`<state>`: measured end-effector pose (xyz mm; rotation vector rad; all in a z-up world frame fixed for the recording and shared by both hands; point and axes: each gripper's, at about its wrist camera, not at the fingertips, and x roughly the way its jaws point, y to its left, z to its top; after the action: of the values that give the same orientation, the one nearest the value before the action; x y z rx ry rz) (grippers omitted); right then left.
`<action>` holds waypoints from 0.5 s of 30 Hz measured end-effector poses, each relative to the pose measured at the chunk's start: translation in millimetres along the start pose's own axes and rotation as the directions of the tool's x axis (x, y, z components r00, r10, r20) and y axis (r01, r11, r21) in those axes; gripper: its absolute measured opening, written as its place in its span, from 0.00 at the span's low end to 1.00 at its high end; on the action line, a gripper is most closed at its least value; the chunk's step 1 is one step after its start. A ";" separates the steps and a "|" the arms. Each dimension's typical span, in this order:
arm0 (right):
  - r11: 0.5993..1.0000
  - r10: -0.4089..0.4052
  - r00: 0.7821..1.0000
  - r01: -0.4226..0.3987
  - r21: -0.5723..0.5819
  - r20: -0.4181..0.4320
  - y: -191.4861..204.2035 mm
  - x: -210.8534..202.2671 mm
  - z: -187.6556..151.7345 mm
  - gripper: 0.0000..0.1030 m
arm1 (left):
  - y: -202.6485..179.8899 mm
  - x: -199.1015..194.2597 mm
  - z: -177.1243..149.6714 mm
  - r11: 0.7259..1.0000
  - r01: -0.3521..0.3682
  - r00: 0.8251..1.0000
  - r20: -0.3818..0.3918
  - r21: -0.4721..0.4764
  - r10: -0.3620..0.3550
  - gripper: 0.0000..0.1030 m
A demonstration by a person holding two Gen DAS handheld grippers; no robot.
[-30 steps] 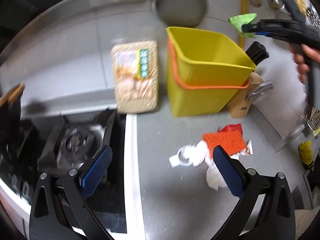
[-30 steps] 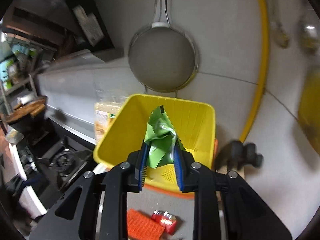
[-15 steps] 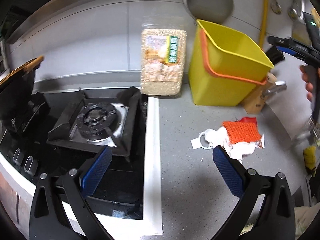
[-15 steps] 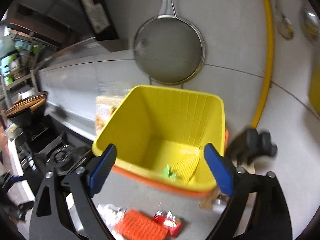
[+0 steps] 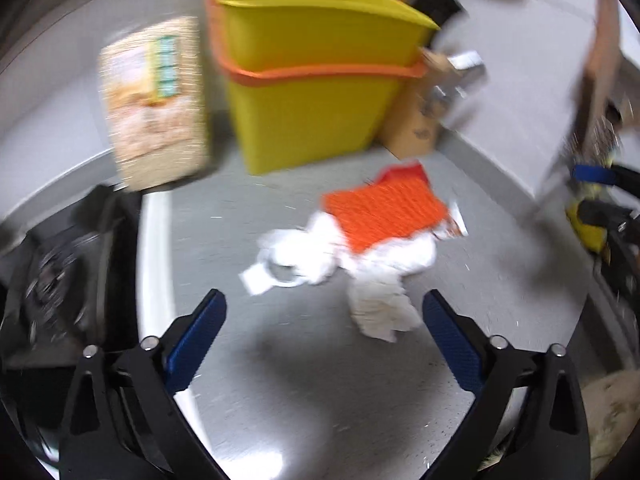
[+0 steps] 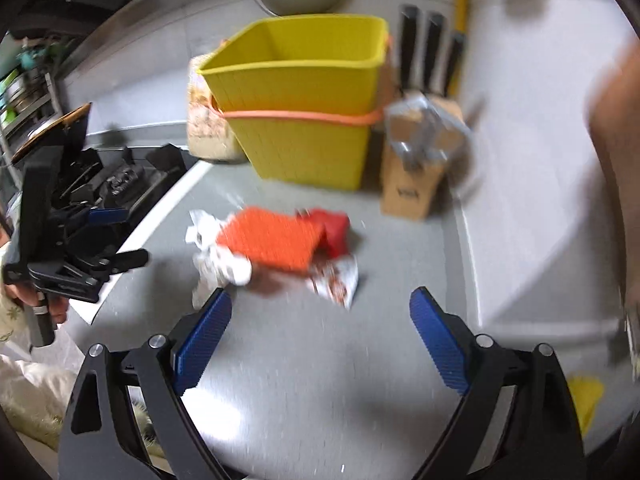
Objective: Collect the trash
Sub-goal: 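Grasp the white tissue with the left gripper while the right gripper grasps the printed wrapper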
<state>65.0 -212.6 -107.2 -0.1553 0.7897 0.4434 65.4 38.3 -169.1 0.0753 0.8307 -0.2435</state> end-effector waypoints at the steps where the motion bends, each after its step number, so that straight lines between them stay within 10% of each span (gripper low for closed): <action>1: 1.000 -0.004 1.000 0.004 0.016 -0.002 -2.2 -1.9 -3.7 0.85 | -8.2 10.5 0.8 0.999 0.029 0.999 -0.019 0.018 -0.028 0.88; 5: 0.997 -0.033 0.999 0.033 0.063 -0.002 -10.1 -10.3 -12.6 0.85 | -23.2 39.8 4.4 0.998 0.061 0.996 -0.061 0.030 -0.059 0.80; 15: 0.996 -0.051 0.999 0.052 0.072 -0.015 -7.5 -12.9 -22.5 0.85 | -21.9 69.3 3.5 0.994 0.110 0.984 -0.142 0.001 -0.108 0.12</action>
<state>45.7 -230.2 -113.9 -0.1107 0.8115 0.3648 107.5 3.7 -217.3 0.0561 0.9764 -0.3484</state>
